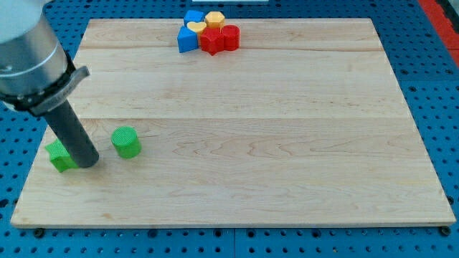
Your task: Slide the green circle closer to the group of blocks
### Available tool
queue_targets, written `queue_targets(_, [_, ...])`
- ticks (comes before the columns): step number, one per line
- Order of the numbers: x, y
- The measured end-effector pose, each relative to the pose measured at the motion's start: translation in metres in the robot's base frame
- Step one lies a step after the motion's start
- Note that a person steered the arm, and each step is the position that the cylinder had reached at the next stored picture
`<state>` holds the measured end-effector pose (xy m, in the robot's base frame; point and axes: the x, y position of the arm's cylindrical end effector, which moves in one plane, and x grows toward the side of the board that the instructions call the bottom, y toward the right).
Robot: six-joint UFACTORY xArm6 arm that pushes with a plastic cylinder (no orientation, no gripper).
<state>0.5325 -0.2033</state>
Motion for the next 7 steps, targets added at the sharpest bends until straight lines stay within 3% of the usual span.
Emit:
queue_targets(2, [0.0, 0.043])
queue_targets(3, [-0.026, 0.055])
queue_targets(4, [-0.047, 0.017])
queue_targets(5, [-0.068, 0.015])
queue_targets(7, [-0.068, 0.017])
